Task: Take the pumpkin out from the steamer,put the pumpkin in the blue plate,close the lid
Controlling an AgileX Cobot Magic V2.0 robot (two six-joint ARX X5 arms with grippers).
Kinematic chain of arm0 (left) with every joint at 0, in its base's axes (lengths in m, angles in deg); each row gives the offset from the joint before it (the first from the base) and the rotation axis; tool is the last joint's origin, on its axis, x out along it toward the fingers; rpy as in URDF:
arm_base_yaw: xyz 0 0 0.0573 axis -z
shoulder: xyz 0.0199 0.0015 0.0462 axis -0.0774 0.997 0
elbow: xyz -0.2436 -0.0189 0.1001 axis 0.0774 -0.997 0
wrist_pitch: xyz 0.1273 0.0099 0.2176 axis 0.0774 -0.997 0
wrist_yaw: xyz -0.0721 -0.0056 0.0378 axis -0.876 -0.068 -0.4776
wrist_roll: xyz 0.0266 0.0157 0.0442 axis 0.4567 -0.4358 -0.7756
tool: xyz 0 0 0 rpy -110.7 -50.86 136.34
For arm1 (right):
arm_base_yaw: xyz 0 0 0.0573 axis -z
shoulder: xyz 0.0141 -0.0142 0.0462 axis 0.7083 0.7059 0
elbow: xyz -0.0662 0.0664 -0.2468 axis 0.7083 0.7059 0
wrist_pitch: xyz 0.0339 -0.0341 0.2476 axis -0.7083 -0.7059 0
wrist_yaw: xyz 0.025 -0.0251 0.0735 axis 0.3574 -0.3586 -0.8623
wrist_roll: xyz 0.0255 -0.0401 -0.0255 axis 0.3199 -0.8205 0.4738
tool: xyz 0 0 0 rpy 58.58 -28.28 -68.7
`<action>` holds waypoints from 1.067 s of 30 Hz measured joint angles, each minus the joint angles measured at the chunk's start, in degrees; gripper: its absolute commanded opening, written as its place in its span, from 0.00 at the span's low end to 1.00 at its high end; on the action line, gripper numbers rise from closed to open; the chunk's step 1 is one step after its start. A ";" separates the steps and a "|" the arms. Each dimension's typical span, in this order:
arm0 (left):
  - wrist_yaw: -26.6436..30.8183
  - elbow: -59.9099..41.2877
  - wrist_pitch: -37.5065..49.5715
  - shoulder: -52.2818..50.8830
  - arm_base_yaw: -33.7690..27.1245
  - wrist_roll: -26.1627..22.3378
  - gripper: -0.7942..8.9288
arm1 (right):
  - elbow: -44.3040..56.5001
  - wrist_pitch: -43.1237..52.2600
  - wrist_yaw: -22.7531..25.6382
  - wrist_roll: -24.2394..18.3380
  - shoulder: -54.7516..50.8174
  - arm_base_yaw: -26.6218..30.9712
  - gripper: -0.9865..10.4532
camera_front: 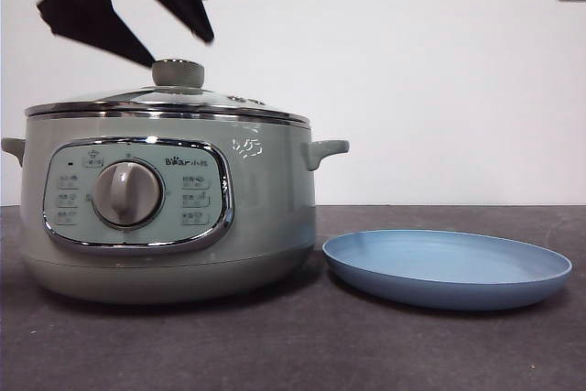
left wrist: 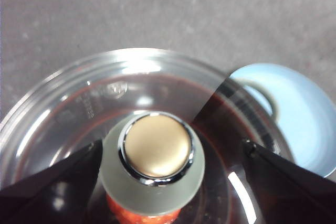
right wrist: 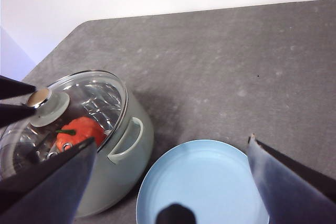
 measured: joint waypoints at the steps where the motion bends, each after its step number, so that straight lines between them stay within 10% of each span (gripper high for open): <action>1: 0.00 0.00 0.00 0.63 0.00 -0.26 0.53 | 0.00 -0.04 0.00 0.00 0.00 0.00 0.50; 9: 1.31 0.00 0.04 1.99 0.02 -2.12 0.52 | 0.00 -1.11 0.00 0.00 0.81 0.00 0.50; 15: 1.42 0.00 0.04 1.99 0.02 -4.46 0.07 | 0.00 -1.14 0.00 0.00 0.87 0.00 0.50; 32: 1.95 -0.11 2.14 1.60 0.11 -6.05 0.07 | 0.00 -1.18 0.00 0.00 0.92 0.00 0.50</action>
